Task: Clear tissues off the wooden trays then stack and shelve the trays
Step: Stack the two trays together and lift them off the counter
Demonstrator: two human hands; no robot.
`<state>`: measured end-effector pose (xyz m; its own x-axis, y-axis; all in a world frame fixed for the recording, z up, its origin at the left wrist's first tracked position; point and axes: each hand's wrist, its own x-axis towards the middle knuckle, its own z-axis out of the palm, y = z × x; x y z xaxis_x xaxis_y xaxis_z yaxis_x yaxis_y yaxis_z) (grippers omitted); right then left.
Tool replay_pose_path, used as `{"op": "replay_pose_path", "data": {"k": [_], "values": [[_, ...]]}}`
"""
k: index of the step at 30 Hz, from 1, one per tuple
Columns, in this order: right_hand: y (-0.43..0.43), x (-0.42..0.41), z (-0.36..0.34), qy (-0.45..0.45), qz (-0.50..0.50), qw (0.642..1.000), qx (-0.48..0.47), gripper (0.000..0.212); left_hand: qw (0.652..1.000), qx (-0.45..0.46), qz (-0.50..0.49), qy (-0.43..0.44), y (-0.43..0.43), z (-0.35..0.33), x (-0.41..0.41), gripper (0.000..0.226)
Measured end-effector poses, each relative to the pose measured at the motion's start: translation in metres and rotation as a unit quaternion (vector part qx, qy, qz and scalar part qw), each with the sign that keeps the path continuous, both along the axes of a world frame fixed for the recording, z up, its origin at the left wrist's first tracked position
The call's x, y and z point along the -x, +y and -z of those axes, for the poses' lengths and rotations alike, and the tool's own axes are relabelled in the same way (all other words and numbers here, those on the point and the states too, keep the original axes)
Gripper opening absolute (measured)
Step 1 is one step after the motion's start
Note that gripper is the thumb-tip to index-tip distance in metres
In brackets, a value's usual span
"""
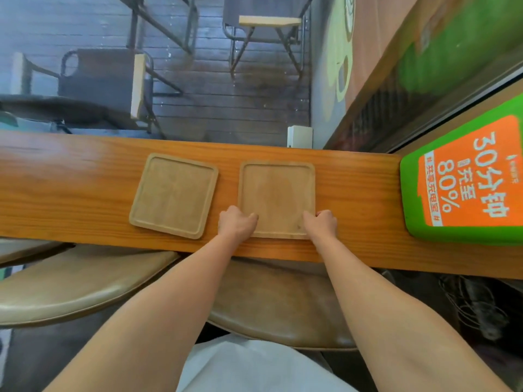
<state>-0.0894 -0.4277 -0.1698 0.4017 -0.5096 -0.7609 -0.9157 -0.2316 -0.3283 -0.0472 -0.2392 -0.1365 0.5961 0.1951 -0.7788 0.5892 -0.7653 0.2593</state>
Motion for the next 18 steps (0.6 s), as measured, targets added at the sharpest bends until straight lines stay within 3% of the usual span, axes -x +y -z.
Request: {"op": "replay_pose_path", "data": {"k": [6, 10, 13, 18], "values": [[0.006, 0.004, -0.007, 0.074, 0.042, 0.985, -0.149, 0.08, 0.995, 0.039, -0.047, 0.076, 0.036, 0.004, -0.004, 0.088], [0.018, 0.01, -0.008, 0.075, 0.111, 0.969, -0.208, 0.084, 0.969, 0.154, -0.165, 0.103, 0.052, 0.005, -0.007, 0.076], [0.036, 0.009, -0.013, 0.038, 0.171, 0.962, -0.208, 0.088, 0.967, 0.165, -0.185, 0.051, 0.055, 0.004, -0.008, 0.066], [0.072, 0.001, -0.027, -0.004, 0.203, 0.967, -0.155, 0.086, 0.981, 0.162, -0.106, -0.023, 0.082, 0.0, -0.023, 0.06]]}}
